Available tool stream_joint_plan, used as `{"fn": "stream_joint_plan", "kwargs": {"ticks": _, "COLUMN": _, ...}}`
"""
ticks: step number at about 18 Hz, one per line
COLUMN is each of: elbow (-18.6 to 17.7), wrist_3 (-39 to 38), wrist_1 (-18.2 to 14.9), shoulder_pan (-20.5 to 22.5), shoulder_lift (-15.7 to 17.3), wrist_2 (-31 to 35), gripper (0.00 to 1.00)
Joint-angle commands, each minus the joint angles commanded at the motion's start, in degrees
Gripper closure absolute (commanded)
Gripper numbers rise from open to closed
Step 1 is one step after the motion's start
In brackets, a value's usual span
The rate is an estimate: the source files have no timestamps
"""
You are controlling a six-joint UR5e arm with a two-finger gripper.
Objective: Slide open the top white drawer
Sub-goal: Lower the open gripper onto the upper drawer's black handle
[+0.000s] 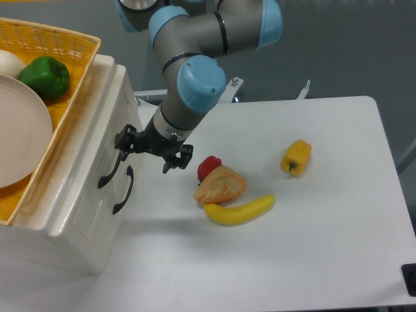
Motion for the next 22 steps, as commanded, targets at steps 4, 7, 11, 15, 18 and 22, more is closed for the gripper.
{"fn": "stream_joint_plan", "kwargs": {"ticks": 4, "elbow": 0.44, "wrist_3": 0.53, "wrist_1": 0.44, "shoulder_pan": -0.88, "shoulder_lift": -1.05, "wrist_2": 0.00, "gripper": 0.00}}
{"fn": "stream_joint_plan", "kwargs": {"ticks": 7, "elbow": 0.70, "wrist_3": 0.44, "wrist_1": 0.35, "shoulder_pan": -1.23, "shoulder_lift": -1.14, "wrist_2": 0.00, "gripper": 0.00}}
{"fn": "stream_joint_plan", "kwargs": {"ticks": 11, "elbow": 0.62, "wrist_3": 0.35, "wrist_1": 0.09, "shoulder_pan": -1.32, "shoulder_lift": -1.14, "wrist_2": 0.00, "gripper": 0.00}}
{"fn": "stream_joint_plan", "kwargs": {"ticks": 15, "elbow": 0.61, "wrist_3": 0.35, "wrist_1": 0.18, "shoulder_pan": -1.76, "shoulder_lift": -1.23, "wrist_2": 0.17, "gripper": 0.00}}
{"fn": "stream_joint_plan", "kwargs": {"ticks": 18, "elbow": 0.53, "wrist_3": 0.35, "wrist_1": 0.18, "shoulder_pan": -2.11, "shoulder_lift": -1.41, "wrist_2": 0.26, "gripper": 0.00}}
{"fn": "stream_joint_plan", "kwargs": {"ticks": 22, "elbow": 0.53, "wrist_3": 0.44, "wrist_1": 0.26, "shoulder_pan": -2.55, "shoulder_lift": -1.41, "wrist_2": 0.35, "gripper": 0.00}}
